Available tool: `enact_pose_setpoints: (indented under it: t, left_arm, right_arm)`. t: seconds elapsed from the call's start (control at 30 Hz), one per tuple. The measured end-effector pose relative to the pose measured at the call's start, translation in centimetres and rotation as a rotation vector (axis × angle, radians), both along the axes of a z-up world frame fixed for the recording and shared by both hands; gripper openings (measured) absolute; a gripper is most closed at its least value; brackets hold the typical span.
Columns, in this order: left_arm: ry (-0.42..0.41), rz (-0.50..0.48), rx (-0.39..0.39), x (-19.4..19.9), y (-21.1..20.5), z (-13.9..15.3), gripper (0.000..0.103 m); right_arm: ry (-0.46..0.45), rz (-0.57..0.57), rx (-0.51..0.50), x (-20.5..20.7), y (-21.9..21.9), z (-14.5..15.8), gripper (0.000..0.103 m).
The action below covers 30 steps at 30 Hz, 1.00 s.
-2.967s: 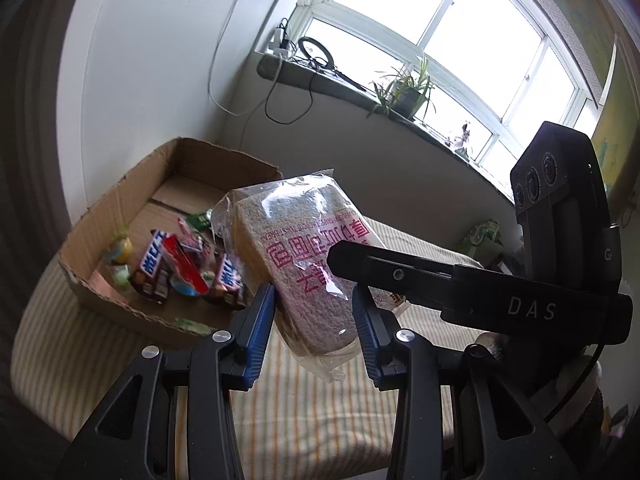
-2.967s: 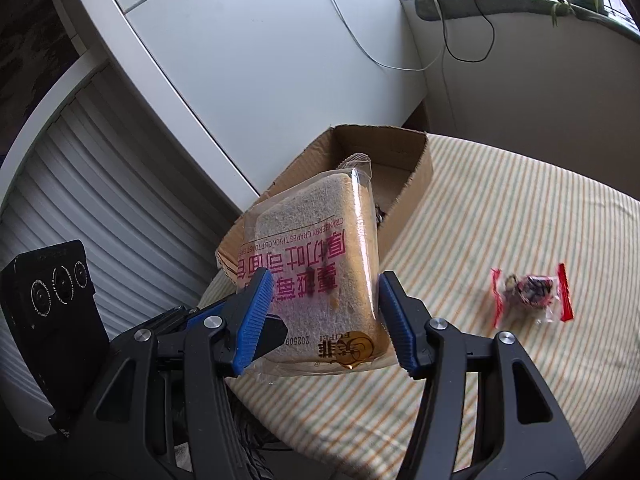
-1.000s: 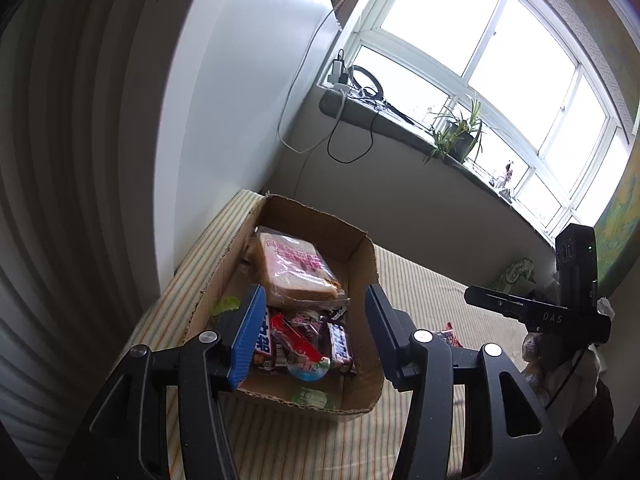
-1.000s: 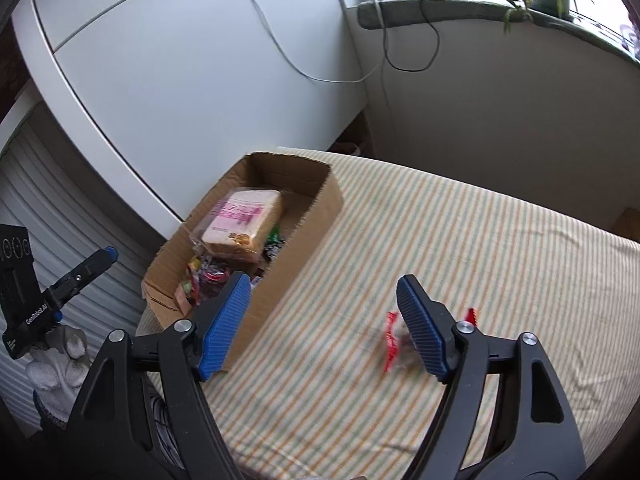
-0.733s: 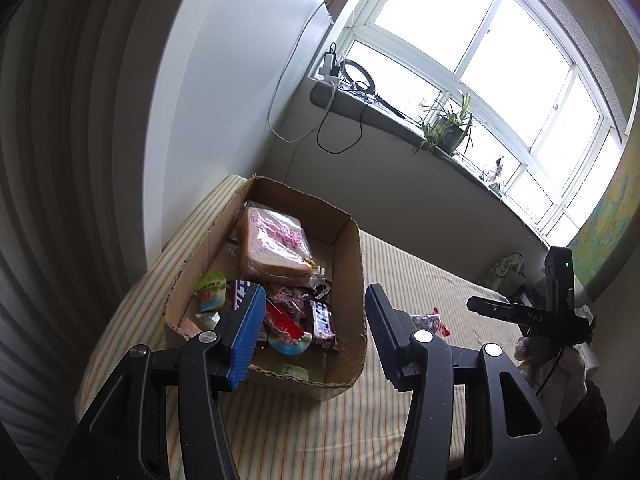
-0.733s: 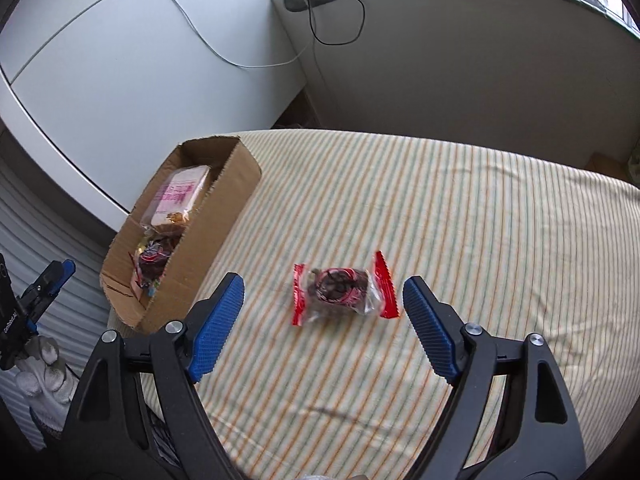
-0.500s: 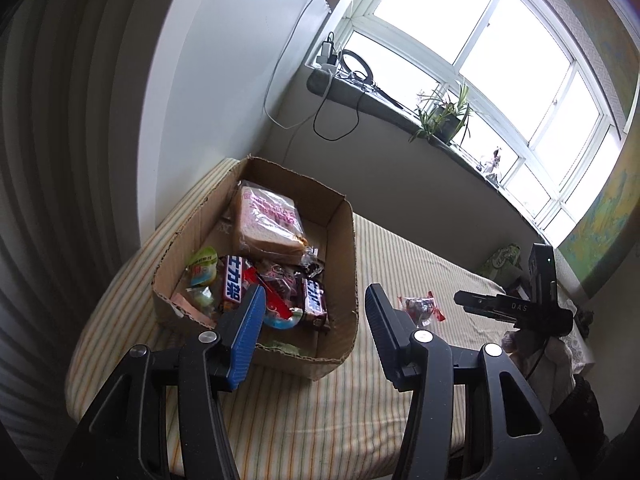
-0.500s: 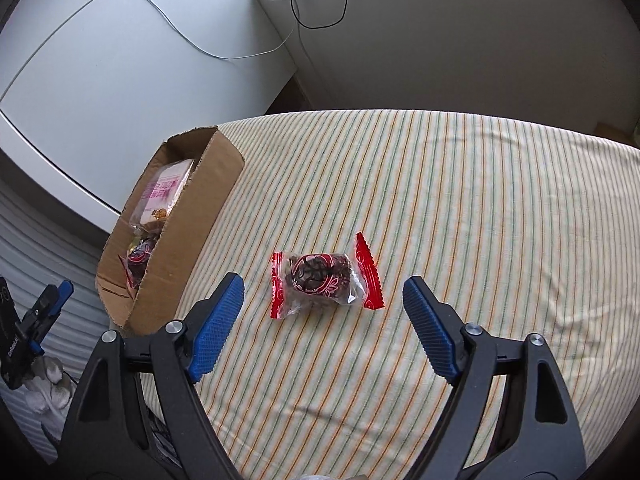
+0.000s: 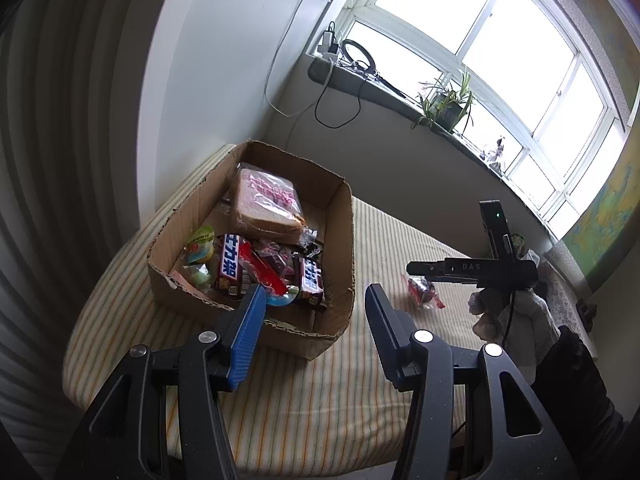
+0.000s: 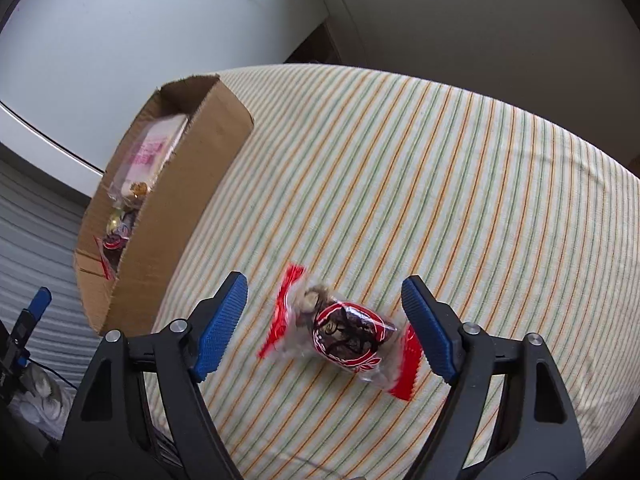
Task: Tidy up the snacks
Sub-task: 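Move the right tool to the last red pastry and grasp it, then carry the red pastry over the box with the right tool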
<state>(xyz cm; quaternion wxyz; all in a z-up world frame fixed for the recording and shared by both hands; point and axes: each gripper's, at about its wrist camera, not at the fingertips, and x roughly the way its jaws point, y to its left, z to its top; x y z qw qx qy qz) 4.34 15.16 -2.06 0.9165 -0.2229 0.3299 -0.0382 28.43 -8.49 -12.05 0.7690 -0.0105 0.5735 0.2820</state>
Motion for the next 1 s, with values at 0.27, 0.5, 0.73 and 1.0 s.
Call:
enact_pose_setpoints:
  t: [0.27, 0.5, 0.73, 1.0]
  left_arm:
    - [0.009, 0.002, -0.012, 0.0, -0.1, -0.6, 0.051]
    - [0.018, 0.006, -0.019, -0.8, -0.4, -1.0, 0.051]
    - [0.036, 0.035, 0.028, -1.9, 0.0, -0.7, 0.051]
    - [0.038, 0.042, 0.038, -2.5, 0.1, -1.1, 0.051]
  right_arm:
    - [-0.073, 0.048, -0.097, -3.2, -1.1, -0.2, 0.077]
    - [-0.18, 0.088, -0.228, -4.5, 0.8, -0.8, 0.061]
    - [-0.198, 0.076, -0.23, -4.6, 1.1, -1.0, 0.052]
    - [-0.243, 0.073, -0.214, -6.5, 0.6, 0.5, 0.05]
